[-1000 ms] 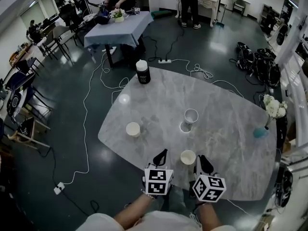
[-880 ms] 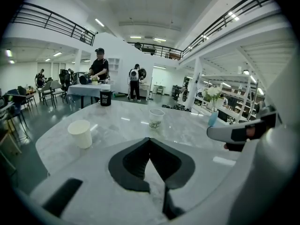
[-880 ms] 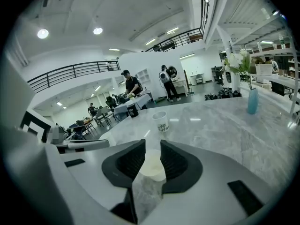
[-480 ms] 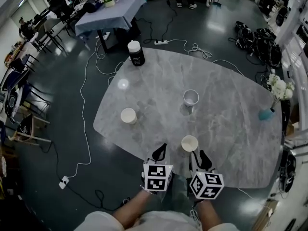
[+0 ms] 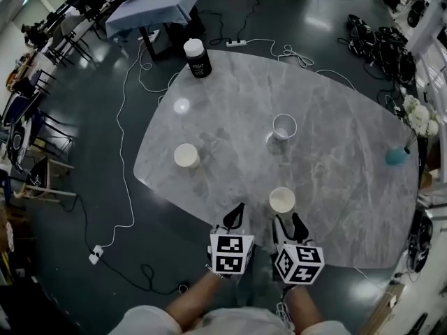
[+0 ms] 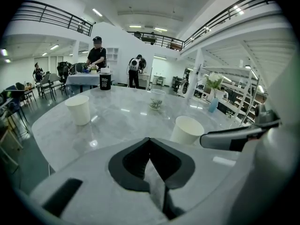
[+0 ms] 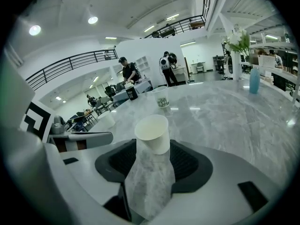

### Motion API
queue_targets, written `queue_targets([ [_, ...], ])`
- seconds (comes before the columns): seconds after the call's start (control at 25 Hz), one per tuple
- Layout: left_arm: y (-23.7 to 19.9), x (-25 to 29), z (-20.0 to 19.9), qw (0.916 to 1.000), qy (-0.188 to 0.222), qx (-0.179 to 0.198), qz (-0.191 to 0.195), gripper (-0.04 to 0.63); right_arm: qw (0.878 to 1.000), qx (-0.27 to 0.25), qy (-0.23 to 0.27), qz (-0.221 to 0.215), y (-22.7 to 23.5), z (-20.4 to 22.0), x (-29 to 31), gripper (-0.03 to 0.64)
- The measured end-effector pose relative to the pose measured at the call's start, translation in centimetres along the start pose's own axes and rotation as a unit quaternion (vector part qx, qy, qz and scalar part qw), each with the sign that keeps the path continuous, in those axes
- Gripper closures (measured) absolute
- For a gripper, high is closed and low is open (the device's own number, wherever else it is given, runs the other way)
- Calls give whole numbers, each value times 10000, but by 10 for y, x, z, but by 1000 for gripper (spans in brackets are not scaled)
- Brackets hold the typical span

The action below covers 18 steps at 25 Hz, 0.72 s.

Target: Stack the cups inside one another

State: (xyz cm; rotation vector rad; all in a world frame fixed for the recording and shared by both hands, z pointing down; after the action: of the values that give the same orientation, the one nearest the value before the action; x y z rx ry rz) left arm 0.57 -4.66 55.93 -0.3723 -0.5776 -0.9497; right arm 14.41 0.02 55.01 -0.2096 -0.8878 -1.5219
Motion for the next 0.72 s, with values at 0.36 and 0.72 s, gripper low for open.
queue_targets([
  [0.36,-3,11,11,9999,-84,-93,26,600,9994,-301,-130,80,2,6,20,408],
  [0.72,-13,25,22,9995,-174,-257,-25,600,9987,-454,-227,90,1,10,42,397],
])
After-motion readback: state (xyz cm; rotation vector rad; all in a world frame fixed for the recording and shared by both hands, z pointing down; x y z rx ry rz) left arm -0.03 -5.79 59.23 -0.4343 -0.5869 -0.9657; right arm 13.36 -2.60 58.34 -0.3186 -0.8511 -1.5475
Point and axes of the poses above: the fingertips, and each gripper's own axes: x forward along the fingers, y to its right, z out of its underside, the point moved 4 cm from there along -x, backward along the fingers, and after that the axes turned 9 degrees about x, right-handed, at the moved point
